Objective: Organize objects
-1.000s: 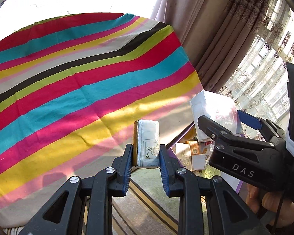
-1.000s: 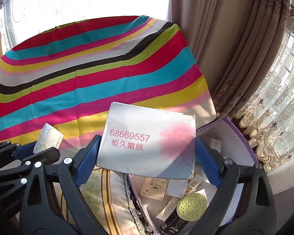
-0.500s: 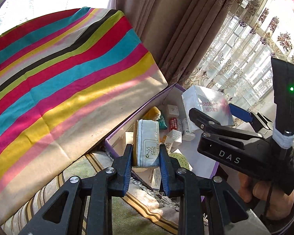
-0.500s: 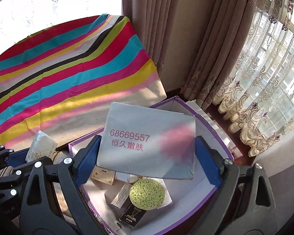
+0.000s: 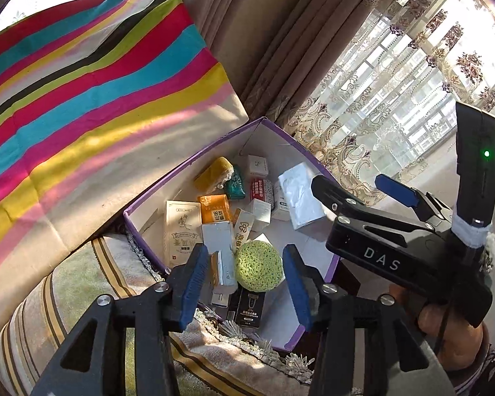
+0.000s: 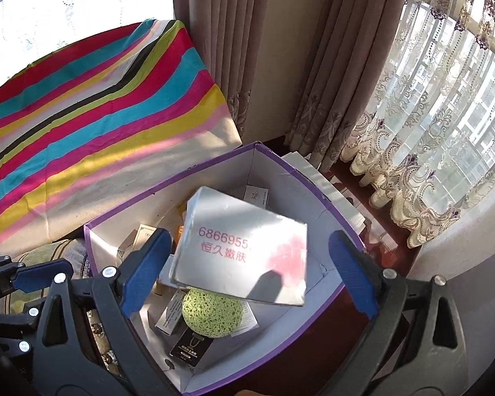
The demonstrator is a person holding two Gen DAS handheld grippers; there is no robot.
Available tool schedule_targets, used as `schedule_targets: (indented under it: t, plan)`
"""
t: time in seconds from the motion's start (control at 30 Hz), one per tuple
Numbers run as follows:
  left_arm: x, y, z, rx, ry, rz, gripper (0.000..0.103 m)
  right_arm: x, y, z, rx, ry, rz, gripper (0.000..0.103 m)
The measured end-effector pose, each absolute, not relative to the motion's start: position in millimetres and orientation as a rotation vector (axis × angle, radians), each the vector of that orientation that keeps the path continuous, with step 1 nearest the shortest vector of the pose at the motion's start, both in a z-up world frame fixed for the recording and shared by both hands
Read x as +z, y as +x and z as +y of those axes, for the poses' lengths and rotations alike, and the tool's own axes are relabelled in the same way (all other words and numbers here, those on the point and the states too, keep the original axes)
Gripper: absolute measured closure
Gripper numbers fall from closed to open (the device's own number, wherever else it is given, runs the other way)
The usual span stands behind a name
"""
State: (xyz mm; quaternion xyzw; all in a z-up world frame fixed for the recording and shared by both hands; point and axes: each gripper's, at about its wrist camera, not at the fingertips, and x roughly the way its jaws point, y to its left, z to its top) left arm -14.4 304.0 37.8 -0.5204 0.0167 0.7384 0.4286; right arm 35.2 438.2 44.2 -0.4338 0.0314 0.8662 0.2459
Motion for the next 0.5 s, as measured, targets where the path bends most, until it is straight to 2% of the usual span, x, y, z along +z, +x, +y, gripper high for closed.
schedule_targets:
  t: [0.13,0.27,0.33,0.5]
  plan:
    - [31.9,-13.1,290.0,1.804,-1.37,-0.063,0.032,45.1,38.6,436.9,2.365,-1.189,0.081,0.004]
    - [25.2,-4.4,275.0,1.796,-1.427,-0.13,0.029,46.1,46.2,434.1,2.37,-1.196,0.089,0.004]
    - [21.5,-1.2,268.4,1.805,-1.458,-0.159,0.022,45.9,50.3,431.6,2.373,-1.206,0.089,0.004]
    - [20.5,6.7,268.6,1.841,-1.446,-0.134,0.021,45.8,60.7,427.8,2.369,-1.21,0.086,0.004]
